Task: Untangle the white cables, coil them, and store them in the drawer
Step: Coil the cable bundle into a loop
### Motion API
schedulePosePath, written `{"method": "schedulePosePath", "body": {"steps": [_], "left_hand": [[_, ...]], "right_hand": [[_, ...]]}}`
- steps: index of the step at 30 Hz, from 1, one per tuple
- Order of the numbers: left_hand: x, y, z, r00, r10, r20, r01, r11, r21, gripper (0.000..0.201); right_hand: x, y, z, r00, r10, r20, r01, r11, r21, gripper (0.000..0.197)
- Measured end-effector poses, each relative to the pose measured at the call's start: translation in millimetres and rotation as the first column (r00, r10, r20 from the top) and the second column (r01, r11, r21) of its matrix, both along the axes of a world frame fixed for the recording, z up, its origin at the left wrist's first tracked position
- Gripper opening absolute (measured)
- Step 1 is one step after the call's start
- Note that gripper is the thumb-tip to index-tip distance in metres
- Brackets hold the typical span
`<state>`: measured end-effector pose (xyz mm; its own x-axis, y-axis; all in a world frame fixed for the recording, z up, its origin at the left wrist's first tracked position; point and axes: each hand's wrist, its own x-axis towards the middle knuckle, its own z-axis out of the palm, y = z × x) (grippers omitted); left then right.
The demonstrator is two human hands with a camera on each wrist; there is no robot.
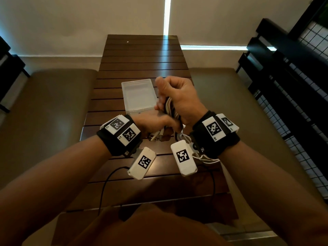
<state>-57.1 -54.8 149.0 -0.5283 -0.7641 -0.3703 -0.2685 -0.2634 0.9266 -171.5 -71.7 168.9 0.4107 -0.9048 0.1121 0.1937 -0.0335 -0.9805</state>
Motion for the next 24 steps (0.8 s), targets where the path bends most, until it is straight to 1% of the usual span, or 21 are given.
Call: {"method": "schedulePosePath", "body": {"steps": [2, 4, 6, 8, 11, 12, 16, 18, 20, 21, 22, 23, 24], "left_hand": [[1.1, 0.5, -4.8, 1.000, -0.026, 0.010, 0.026, 0.999, 0.021, 0.040], [3.0, 1.9, -8.9, 0.998, -0.065, -0.002, 0.065, 0.997, 0.034, 0.043], [5.6, 2.7, -6.6, 0.996, -0.086, -0.010, 0.086, 0.996, 0.030, 0.031], [9.0, 0.5, -2.8, 0.998, -0.050, -0.030, 0.050, 0.999, -0.013, 0.017], [13.7, -6.1, 1.1, 0.997, -0.042, -0.067, 0.032, 0.988, -0.153, 0.022], [14.6, -6.5, 1.9, 0.996, -0.047, -0.076, 0.032, 0.983, -0.183, 0.022], [15.8, -5.5, -3.7, 0.991, -0.015, -0.134, -0.013, 0.979, -0.202, 0.021], [12.7, -4.1, -6.4, 0.986, -0.042, -0.163, 0.013, 0.984, -0.176, 0.025], [9.0, -2.7, -5.9, 0.985, -0.081, -0.150, 0.057, 0.986, -0.157, 0.039], [7.2, -1.4, -4.2, 0.987, -0.084, -0.137, 0.063, 0.987, -0.151, 0.040], [5.3, -0.1, -2.3, 0.989, -0.076, -0.130, 0.057, 0.988, -0.147, 0.037], [3.5, 0.6, -1.4, 0.990, -0.060, -0.130, 0.042, 0.990, -0.136, 0.035], [1.1, 1.6, 0.6, 0.989, -0.036, -0.145, 0.020, 0.994, -0.111, 0.037]], "right_hand": [[5.7, 5.5, 1.0, 0.999, -0.038, 0.013, 0.038, 0.999, 0.029, 0.044], [9.9, 10.6, 0.6, 0.998, -0.060, 0.026, 0.058, 0.996, 0.063, 0.051], [13.4, 10.8, -1.5, 0.996, -0.082, 0.029, 0.080, 0.994, 0.075, 0.054], [16.4, 6.6, -2.2, 0.992, -0.122, 0.027, 0.119, 0.990, 0.075, 0.057], [17.7, 0.1, -2.9, 0.986, -0.168, 0.023, 0.167, 0.985, 0.049, 0.057], [18.8, -0.7, -2.3, 0.985, -0.169, 0.026, 0.168, 0.985, 0.044, 0.056], [21.4, 1.0, -2.7, 0.992, -0.123, 0.040, 0.122, 0.992, 0.009, 0.055], [20.2, 2.7, -2.3, 0.996, -0.083, 0.034, 0.084, 0.996, -0.025, 0.054], [17.2, 3.7, -1.9, 0.998, -0.063, 0.025, 0.064, 0.997, -0.038, 0.054], [15.8, 3.5, -1.5, 0.998, -0.062, 0.022, 0.063, 0.997, -0.043, 0.055], [14.3, 3.0, -1.4, 0.998, -0.063, 0.022, 0.064, 0.997, -0.049, 0.055], [13.0, 2.7, -1.1, 0.998, -0.065, 0.027, 0.066, 0.997, -0.045, 0.056], [11.5, 3.0, 0.3, 0.996, -0.075, 0.041, 0.076, 0.997, -0.028, 0.056]]}}
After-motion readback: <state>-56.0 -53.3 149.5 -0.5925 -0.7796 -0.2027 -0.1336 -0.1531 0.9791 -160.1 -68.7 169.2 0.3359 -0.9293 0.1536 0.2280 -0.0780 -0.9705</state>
